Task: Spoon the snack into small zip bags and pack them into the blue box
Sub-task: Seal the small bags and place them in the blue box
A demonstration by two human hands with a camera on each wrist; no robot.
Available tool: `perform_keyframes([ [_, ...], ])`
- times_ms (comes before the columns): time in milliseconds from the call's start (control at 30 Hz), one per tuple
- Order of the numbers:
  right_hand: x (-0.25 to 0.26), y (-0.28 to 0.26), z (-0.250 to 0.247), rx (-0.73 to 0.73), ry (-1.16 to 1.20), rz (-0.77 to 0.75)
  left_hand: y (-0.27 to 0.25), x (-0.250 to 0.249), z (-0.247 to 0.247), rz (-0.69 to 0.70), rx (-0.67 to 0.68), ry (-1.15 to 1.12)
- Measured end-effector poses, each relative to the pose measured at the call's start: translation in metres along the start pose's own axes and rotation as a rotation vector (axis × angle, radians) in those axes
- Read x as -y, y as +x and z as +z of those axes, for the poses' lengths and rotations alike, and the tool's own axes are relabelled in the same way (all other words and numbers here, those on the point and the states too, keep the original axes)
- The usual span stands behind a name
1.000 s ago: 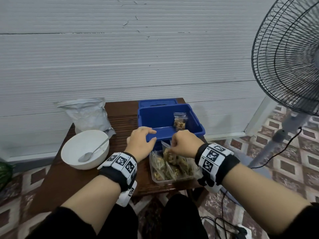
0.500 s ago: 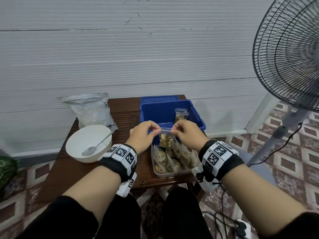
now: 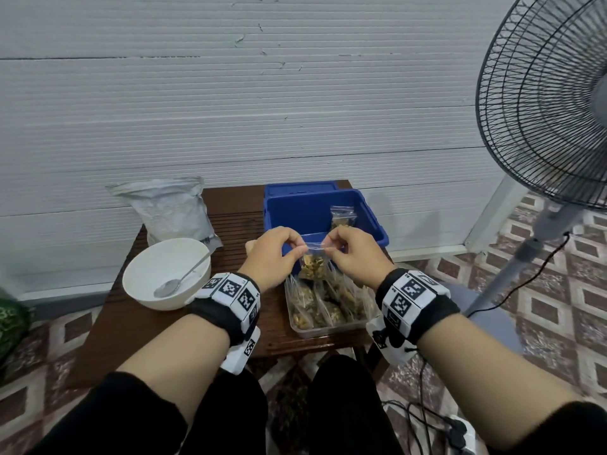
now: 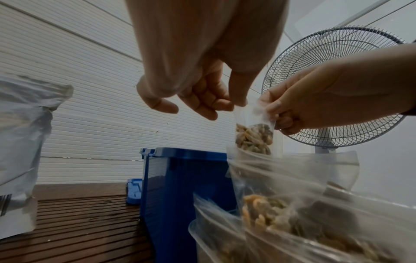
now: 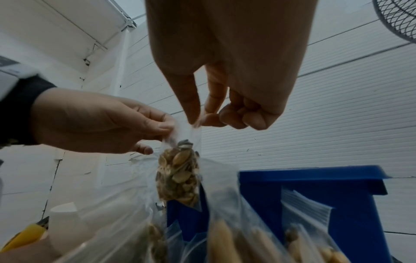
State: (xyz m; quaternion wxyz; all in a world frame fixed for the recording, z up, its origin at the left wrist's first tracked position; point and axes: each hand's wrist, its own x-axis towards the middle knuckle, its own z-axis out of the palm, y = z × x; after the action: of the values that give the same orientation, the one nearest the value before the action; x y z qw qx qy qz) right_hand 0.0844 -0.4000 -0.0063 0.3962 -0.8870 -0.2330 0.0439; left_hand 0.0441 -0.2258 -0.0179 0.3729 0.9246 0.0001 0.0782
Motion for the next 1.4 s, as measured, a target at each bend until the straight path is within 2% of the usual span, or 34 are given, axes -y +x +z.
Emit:
perform_keyframes([
  [167, -0.002, 0.001, 0.003, -0.019, -0.037, -0.083, 0.000, 0.000, 0.000, 0.007, 0.003, -0.026],
  [600, 0.003, 0.004, 0.001, 0.021, -0.063, -0.093, 0.003, 0.009, -0.002, -0.006, -0.042, -0.193],
  [767, 0.016, 0.021, -0.028, 0.017, -0.070, -0.086, 0.010, 0.014, -0.011, -0.069, -0.115, -0.308],
  [867, 0.025, 0.043, -0.058, 0.017, -0.146, -0.092, 0.019, 0.027, -0.014, -0.142, -0.168, -0.293],
  [1000, 0.034, 0.078, -0.091, 0.137, -0.392, -0.081, 0.034, 0.046, -0.013, -0.238, -0.222, -0.251],
  [1100, 0.029, 0.107, -0.096, 0.241, -0.612, -0.037, 0.048, 0.056, -0.013, -0.282, -0.216, -0.204],
  [1400, -0.011, 0.183, -0.051, 0.606, -0.946, 0.142, 0.097, 0.078, -0.006, -0.311, -0.195, -0.133],
])
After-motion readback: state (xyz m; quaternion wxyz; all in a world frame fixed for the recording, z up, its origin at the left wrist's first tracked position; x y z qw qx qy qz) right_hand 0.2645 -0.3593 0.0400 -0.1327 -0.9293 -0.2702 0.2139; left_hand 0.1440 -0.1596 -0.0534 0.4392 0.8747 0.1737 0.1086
